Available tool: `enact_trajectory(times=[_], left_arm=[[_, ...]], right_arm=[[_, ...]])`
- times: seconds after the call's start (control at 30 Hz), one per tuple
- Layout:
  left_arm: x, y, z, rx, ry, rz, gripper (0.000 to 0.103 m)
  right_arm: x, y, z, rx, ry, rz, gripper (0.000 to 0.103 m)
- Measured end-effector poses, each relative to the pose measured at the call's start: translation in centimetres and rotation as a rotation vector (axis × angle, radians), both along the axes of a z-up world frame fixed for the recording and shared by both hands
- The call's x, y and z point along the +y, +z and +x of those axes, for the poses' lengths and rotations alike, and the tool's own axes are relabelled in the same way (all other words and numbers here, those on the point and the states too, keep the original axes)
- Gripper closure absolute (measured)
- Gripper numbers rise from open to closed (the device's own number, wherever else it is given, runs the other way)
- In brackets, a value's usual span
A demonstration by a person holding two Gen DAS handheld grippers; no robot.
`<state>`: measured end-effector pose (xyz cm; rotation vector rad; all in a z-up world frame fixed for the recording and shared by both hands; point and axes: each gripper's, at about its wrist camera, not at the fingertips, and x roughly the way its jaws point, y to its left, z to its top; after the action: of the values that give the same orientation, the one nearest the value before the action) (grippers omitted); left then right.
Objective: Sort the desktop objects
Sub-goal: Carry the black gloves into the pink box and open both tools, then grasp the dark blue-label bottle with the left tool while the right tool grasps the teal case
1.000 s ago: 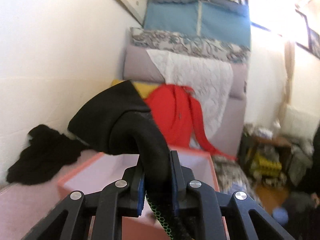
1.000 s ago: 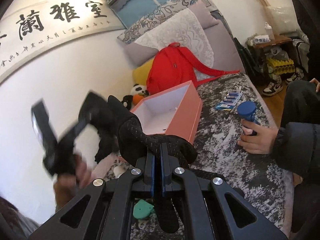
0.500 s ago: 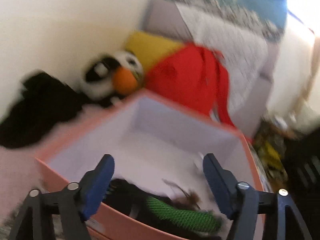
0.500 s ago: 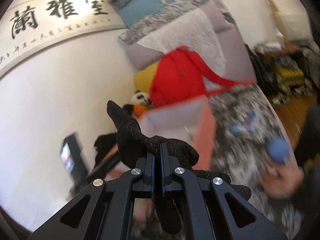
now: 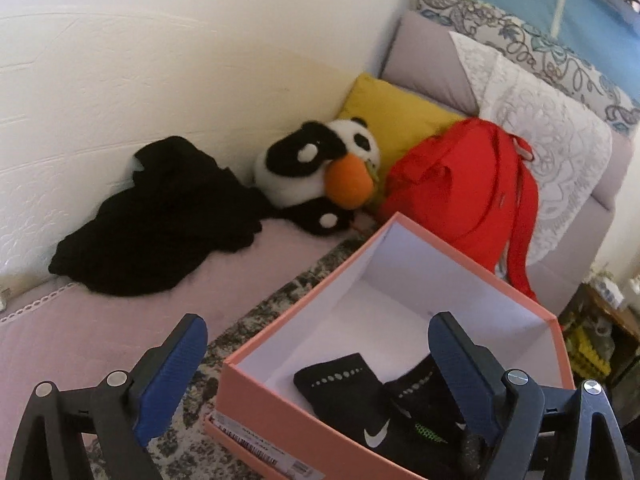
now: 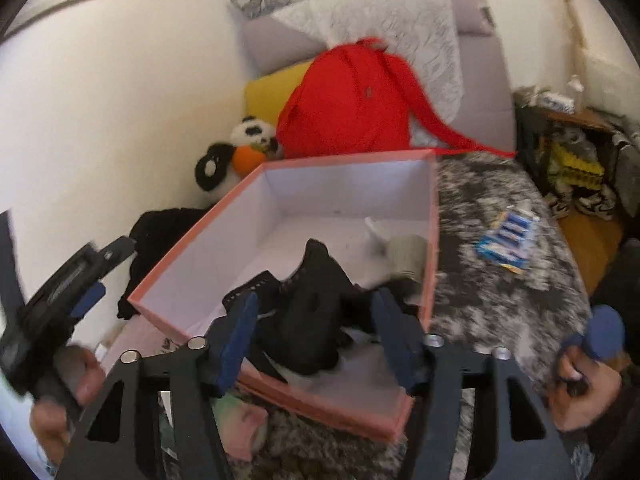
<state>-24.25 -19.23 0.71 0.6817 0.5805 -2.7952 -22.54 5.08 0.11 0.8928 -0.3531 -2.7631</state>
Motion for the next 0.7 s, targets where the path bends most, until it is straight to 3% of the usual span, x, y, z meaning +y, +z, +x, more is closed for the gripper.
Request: enact_trajectory(times=[0.17,0.33,0.43,0.53,0.7], left_arm=[[2.2,1.6,1.5,0.052,-0.022,-0.049,0.01],[4.6,6.2,6.9,0.195,-0.144,-0.088,0.008],[5.7,8.2,10.5,0.266,-0.192,-0.176,0.001],[6.1,7.4,12.6,0.218,-0.196,-0.27,0.001],[5.1,1.2,14.0,0.057,-0.356,-0.246,0.005]], right_arm=[[1.5,-1.5,5.7,-0.021,-0.005,-0.038,0.038],[2.5,-3.8,11.0,-0.063,0.011,-0.049,0.038],[2.5,-5.5,12.5,-0.106,0.032,-0.051,0.038],[1.6,-6.1,13.2,-0.117,0.076,-0.053,0.038],[0.0,-7.1,14.4,-0.137,0.15,-0.056,0.038]])
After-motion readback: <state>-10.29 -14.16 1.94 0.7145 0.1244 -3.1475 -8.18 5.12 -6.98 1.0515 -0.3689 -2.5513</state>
